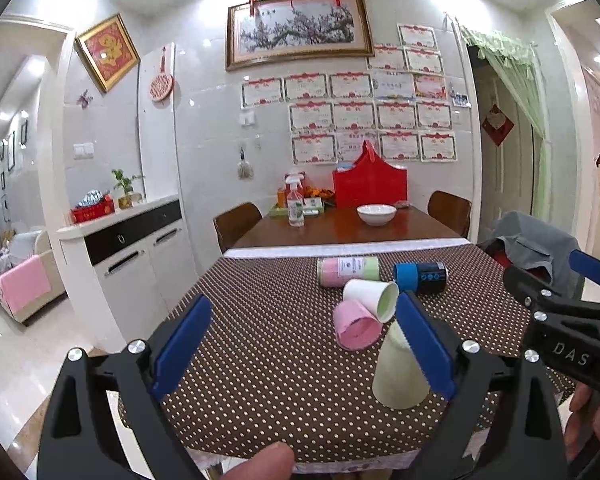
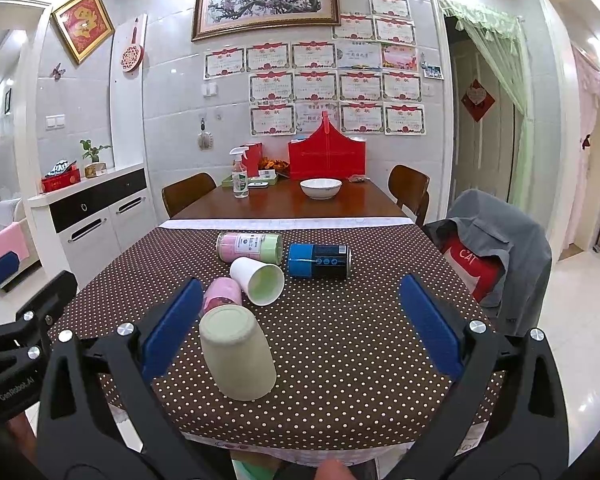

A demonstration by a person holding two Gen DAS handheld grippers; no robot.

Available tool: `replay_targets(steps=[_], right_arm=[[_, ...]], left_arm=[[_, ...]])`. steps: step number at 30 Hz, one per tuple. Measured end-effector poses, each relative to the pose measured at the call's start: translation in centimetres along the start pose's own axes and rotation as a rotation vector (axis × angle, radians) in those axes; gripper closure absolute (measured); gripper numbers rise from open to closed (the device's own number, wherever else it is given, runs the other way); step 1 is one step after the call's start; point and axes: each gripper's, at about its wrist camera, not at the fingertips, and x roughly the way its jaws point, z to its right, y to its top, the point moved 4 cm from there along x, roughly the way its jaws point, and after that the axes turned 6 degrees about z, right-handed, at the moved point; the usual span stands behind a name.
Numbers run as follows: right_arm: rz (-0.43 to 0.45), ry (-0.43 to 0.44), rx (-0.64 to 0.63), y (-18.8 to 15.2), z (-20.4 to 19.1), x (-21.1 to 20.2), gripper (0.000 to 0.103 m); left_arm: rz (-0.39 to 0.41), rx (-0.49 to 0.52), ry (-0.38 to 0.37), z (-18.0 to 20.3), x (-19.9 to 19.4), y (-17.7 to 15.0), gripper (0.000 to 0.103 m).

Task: Flip cup upside down

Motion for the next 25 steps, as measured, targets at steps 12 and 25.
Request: replay_targets(steps=[12,25], right_arm=[[-0.009,0.009,0.001,-0.07,-0.15,0.02,0.006],[-0.019,0.017,0.008,-0.33,-0.32,0.32,0.006]], left_arm=[[0.026,-0.019,-0.021,-0.19,-0.67,0.27,0.011],[-0.005,-0.001,-0.017,0.11,-0.13,0.16,0.011]])
